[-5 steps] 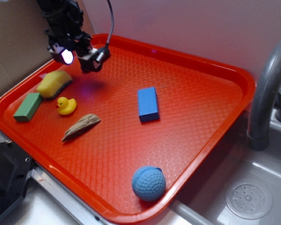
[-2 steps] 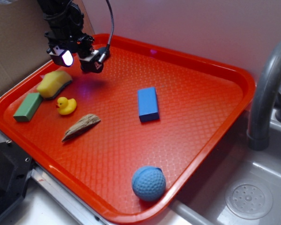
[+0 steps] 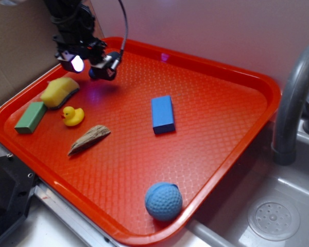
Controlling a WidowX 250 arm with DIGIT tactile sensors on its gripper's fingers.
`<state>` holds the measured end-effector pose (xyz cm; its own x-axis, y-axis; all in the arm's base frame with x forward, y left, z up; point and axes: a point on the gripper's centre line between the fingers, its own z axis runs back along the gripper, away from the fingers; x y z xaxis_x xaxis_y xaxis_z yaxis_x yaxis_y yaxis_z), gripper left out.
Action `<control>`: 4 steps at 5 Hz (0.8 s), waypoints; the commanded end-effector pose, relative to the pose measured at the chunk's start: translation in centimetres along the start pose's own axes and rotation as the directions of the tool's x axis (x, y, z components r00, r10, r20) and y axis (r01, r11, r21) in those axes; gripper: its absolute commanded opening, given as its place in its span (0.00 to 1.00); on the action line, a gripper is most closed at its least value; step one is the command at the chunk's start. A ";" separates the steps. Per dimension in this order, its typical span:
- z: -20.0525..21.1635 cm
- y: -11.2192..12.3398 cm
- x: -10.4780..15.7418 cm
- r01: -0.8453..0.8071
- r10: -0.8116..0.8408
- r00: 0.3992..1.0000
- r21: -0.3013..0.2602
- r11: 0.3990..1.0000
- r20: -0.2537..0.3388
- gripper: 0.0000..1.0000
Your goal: Grab the plastic pickle.
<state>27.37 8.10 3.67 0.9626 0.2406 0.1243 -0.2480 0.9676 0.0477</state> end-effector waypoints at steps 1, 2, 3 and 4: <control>0.6 -0.3 3.7 0.109 -0.110 0.991 0.023 0.994 0.078 1.00; 0.5 -1.0 4.0 0.135 -0.137 0.987 0.019 0.991 0.080 1.00; -0.1 -1.5 4.0 0.141 -0.141 0.987 0.010 0.990 0.078 0.31; -1.0 -1.4 3.7 0.134 -0.134 0.989 0.017 0.991 0.061 0.00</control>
<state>30.70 7.69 2.39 0.9825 0.1149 0.1469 -0.1273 0.9888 0.0782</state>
